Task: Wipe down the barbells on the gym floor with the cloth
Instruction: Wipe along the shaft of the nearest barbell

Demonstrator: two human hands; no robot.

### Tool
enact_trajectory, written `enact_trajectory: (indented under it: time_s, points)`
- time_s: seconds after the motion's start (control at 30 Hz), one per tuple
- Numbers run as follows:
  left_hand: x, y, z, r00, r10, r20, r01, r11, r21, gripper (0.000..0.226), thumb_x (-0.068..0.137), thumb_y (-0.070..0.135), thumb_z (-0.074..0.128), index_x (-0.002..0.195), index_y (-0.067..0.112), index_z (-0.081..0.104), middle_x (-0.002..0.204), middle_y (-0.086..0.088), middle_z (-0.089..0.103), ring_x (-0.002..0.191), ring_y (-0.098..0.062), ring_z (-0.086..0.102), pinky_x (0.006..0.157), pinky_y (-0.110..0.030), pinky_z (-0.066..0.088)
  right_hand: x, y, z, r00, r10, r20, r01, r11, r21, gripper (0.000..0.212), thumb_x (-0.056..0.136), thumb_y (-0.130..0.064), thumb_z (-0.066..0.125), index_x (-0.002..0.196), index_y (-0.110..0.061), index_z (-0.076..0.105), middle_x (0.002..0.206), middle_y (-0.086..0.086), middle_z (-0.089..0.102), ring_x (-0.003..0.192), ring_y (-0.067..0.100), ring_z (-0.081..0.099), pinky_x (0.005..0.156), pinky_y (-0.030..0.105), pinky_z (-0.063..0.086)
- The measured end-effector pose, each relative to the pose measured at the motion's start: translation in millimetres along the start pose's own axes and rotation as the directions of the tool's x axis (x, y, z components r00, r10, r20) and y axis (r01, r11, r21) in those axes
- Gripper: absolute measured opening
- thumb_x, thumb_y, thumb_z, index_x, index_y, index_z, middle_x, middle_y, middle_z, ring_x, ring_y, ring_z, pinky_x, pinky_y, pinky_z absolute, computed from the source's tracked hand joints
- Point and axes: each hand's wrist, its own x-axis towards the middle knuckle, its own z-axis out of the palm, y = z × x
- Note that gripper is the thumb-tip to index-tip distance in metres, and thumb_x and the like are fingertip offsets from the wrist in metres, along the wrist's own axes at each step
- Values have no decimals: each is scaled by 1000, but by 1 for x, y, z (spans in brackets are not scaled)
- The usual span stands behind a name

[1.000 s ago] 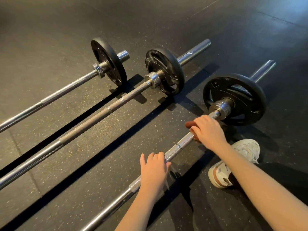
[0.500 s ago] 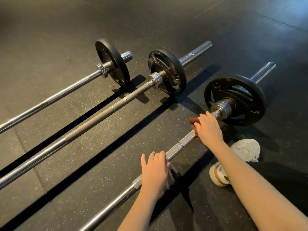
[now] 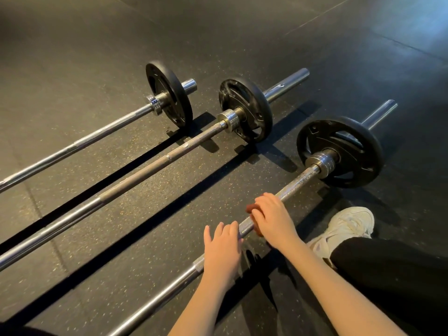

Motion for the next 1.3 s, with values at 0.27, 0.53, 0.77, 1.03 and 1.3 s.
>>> enact_trajectory:
  time_s: [0.27, 0.53, 0.77, 1.03, 1.3]
  points:
    - [-11, -8, 0, 1000, 9, -26, -9, 1000, -2, 26, 101, 29, 38, 126, 24, 41, 124, 9, 51, 126, -16, 38, 116, -45, 6, 18, 0, -9, 988, 140, -69, -145, 988, -60, 22, 98, -32, 46, 107, -19, 61, 113, -4, 56, 120, 18, 46, 105, 38, 41]
    - [-13, -13, -2, 999, -38, -2, 37, 998, -43, 8, 100, 29, 40, 107, 27, 43, 110, 11, 53, 118, -14, 44, 117, -46, 8, 20, 4, -17, 999, 46, 23, -42, 989, -144, 22, 100, -31, 45, 111, -20, 62, 112, -5, 57, 117, 15, 47, 114, 39, 29]
    - [2, -39, -25, 908, -130, 398, 180, 979, -93, 29, 97, 50, 43, 95, 21, 43, 108, -1, 62, 108, -22, 56, 110, -41, 26, -9, -7, -1, 991, -78, 110, 87, 993, -74, 28, 100, -29, 45, 124, -24, 58, 133, -10, 52, 137, 12, 30, 118, 37, 22]
    - [-10, -28, -12, 986, -97, 139, 82, 990, 112, 31, 98, 50, 39, 98, 20, 44, 105, 0, 66, 99, -25, 60, 91, -35, 34, -23, -23, 19, 997, 65, -48, -63, 998, 23, 30, 101, -26, 47, 128, -21, 58, 142, -8, 48, 144, 15, 24, 120, 37, 19]
    - [-23, -19, 6, 987, -149, -55, 157, 968, 197, 26, 95, 47, 44, 99, 22, 49, 98, 3, 63, 96, -21, 57, 88, -33, 32, -13, 8, -7, 999, 48, -13, -48, 998, -49, 31, 101, -25, 47, 130, -30, 56, 146, -9, 43, 142, 13, 25, 119, 41, 25]
